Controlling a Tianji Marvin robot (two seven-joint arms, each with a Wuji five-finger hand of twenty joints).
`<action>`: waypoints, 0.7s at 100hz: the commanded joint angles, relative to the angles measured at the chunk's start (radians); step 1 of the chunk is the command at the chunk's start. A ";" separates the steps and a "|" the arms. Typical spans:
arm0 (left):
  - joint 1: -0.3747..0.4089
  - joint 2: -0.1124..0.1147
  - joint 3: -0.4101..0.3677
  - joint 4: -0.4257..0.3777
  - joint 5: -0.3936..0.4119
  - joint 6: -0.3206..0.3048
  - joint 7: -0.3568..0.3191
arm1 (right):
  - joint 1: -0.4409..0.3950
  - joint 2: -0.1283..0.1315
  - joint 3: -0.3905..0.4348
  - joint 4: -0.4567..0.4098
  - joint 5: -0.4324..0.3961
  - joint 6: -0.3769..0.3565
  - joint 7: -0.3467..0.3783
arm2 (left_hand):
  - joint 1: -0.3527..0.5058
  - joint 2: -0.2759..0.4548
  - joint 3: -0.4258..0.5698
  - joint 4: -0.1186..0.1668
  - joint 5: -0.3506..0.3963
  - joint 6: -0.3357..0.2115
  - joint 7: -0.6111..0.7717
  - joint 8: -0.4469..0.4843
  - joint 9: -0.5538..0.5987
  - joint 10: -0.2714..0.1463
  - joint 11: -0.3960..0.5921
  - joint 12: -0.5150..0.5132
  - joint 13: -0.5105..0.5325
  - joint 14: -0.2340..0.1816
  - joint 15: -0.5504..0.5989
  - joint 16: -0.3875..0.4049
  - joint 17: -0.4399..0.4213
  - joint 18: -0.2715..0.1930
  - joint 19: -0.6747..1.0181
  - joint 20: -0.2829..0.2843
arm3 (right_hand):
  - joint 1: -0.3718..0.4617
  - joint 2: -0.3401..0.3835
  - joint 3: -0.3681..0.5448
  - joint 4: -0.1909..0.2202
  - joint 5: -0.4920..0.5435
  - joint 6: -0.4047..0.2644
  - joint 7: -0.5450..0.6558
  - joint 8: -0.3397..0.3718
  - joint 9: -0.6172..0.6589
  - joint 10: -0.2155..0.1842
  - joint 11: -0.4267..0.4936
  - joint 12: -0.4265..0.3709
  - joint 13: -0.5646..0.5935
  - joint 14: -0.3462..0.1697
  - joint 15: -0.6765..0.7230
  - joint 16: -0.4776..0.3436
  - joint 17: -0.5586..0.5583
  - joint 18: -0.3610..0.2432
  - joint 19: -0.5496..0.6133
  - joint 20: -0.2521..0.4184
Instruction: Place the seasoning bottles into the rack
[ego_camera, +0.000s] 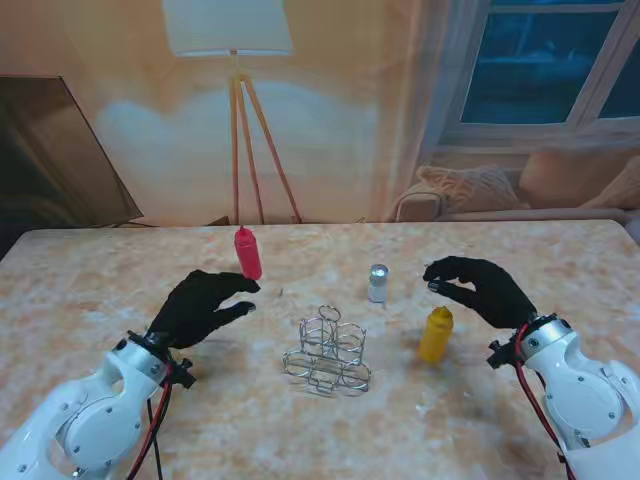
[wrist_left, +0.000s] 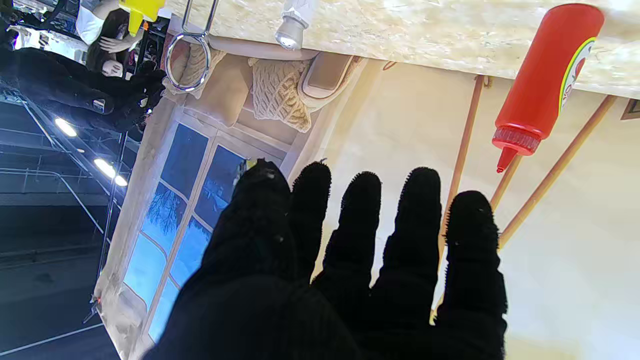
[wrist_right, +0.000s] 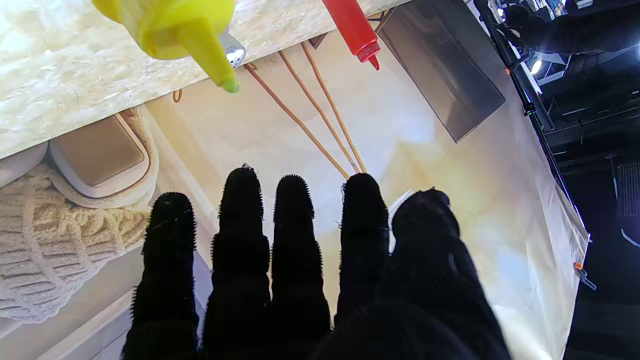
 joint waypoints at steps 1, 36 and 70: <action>-0.002 0.002 0.002 -0.003 0.007 -0.001 -0.020 | -0.008 -0.005 -0.005 -0.005 0.003 0.008 0.017 | 0.006 0.008 0.008 0.022 0.014 0.014 -0.027 0.008 0.010 0.016 -0.011 0.005 -0.009 0.021 0.000 0.026 -0.016 -0.005 -0.002 0.007 | -0.007 0.005 0.007 0.034 0.008 -0.016 -0.012 0.011 0.019 -0.019 0.004 0.036 -0.004 -0.008 0.004 0.025 -0.018 0.006 0.006 0.020; -0.024 0.002 0.024 0.017 0.002 0.029 -0.024 | 0.005 -0.003 -0.006 0.009 0.005 0.031 0.033 | -0.001 0.009 0.009 0.023 0.013 0.016 -0.033 0.007 0.004 0.018 -0.019 0.004 -0.020 0.025 -0.008 0.022 -0.024 -0.001 -0.014 0.008 | -0.011 0.006 0.008 0.034 0.007 -0.012 -0.023 0.015 0.015 -0.015 -0.002 0.036 -0.009 -0.003 0.000 0.025 -0.021 0.006 0.002 0.024; -0.029 0.002 0.027 0.021 0.005 0.033 -0.023 | 0.024 0.002 -0.005 0.016 0.010 0.042 0.061 | -0.004 0.008 0.010 0.023 0.014 0.016 -0.035 0.006 0.004 0.018 -0.020 0.005 -0.021 0.025 -0.009 0.022 -0.023 0.002 -0.016 0.011 | -0.020 0.003 0.007 0.036 0.003 -0.008 -0.040 0.017 0.010 -0.011 -0.010 0.035 -0.017 0.001 -0.006 0.024 -0.028 0.008 -0.003 0.026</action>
